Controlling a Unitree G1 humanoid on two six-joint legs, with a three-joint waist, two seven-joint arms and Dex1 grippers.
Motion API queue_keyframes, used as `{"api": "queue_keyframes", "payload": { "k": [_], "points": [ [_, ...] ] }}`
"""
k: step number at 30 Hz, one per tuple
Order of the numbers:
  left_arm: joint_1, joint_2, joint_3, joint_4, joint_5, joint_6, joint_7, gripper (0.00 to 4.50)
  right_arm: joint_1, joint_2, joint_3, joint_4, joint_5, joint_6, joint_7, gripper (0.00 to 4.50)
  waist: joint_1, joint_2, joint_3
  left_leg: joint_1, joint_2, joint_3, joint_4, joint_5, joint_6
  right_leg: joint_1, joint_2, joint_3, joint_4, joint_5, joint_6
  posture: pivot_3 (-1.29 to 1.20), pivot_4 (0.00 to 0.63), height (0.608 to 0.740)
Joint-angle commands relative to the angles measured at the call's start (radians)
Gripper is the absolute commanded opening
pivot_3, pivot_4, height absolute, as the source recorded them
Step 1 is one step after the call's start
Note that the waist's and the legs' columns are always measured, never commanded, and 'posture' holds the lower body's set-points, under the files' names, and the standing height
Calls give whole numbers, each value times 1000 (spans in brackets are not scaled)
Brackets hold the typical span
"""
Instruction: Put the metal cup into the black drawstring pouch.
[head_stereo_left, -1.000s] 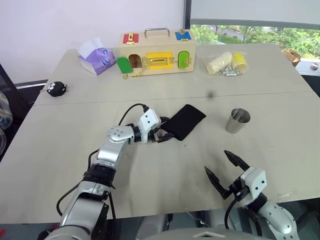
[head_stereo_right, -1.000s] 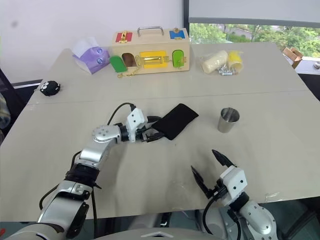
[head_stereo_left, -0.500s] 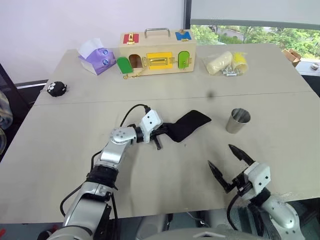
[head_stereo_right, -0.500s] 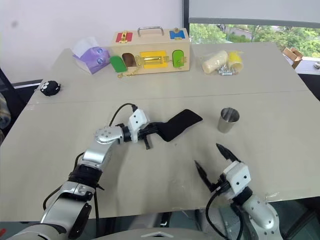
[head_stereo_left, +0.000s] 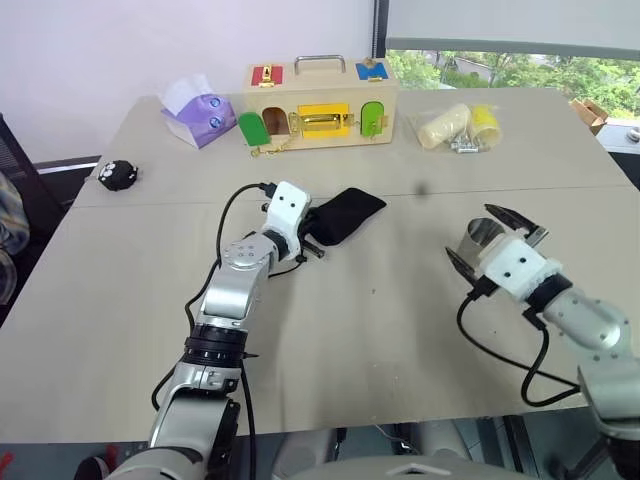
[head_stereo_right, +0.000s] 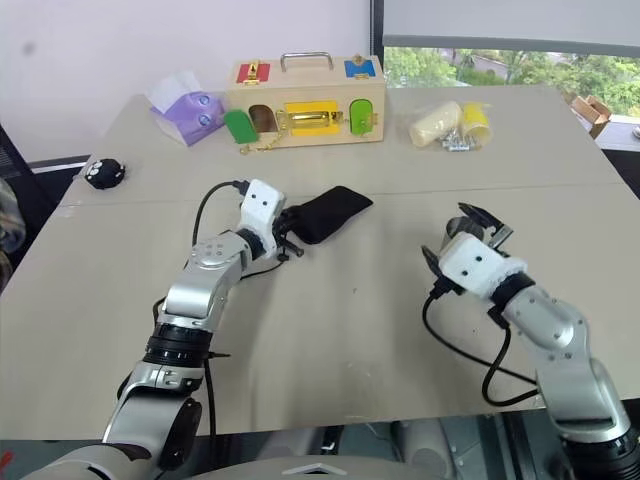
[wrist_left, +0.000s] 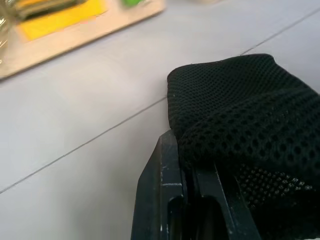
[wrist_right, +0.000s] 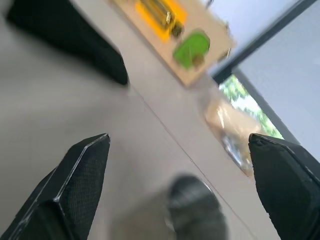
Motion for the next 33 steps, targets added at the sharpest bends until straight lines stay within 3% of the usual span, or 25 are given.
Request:
{"api": "queue_keyframes", "payload": {
  "k": [1, 6, 8, 17, 20, 24, 28, 33],
  "points": [
    [-37, -20, 2, -118, 36, 107, 90, 52, -37, -68, 1, -23, 9, 103, 86, 4500, 0, -1, 0, -1, 0, 0, 0, 0, 0, 0, 0, 0, 0, 0, 0, 0, 150, 740],
    [-38, -75, 3, -230, 56, 271, 186, 52, -2, -148, 44, -9, 1, 107, 166, 4500, 1, -1, 0, -5, 0, -2, 2, 0, 0, -2, -1, 0, 0, 0, 0, 0, 150, 740],
    [-30, -88, -10, -270, 73, 331, 216, 0, 11, -172, 52, 4, -13, 94, 179, 3976, 1, -1, 0, -6, 0, -2, 3, 0, 0, -2, -1, 0, 0, 0, 0, 0, 150, 740],
    [-14, -83, -61, -352, 95, 431, 236, 0, 39, -243, 13, 23, -34, 99, 205, 51, 2, -1, 0, -6, 0, -2, 5, 0, 0, -2, -2, 0, 0, 1, 2, 0, 150, 740],
    [-26, -88, -61, -351, 76, 460, 221, 0, 42, -238, -9, 2, 1, 167, 222, 19, 2, -1, 0, -6, 0, -2, 6, 0, 0, -2, -2, 0, 0, 1, 2, 0, 150, 740],
    [-43, -101, -44, -344, -22, 524, 124, 0, -32, -50, -41, -117, 208, 354, 207, 19, -1, -1, 0, -7, 0, -2, 6, 0, 0, -3, -1, 0, -1, 1, 2, 0, 150, 740],
    [-67, -133, -19, -376, -128, 564, 53, 0, -99, 112, 58, -244, 367, 486, 189, 19, 0, -1, 1, -8, 0, -4, 6, 0, 0, -3, -2, -1, 0, 1, 2, 0, 150, 740],
    [-91, -132, -18, -344, -139, 594, 77, 0, -179, 212, 163, -256, 391, 578, 96, 19, 0, -1, 0, -8, -1, -5, 7, 0, 0, -3, -2, -2, 0, 1, 2, 0, 150, 740]
  ]
}}
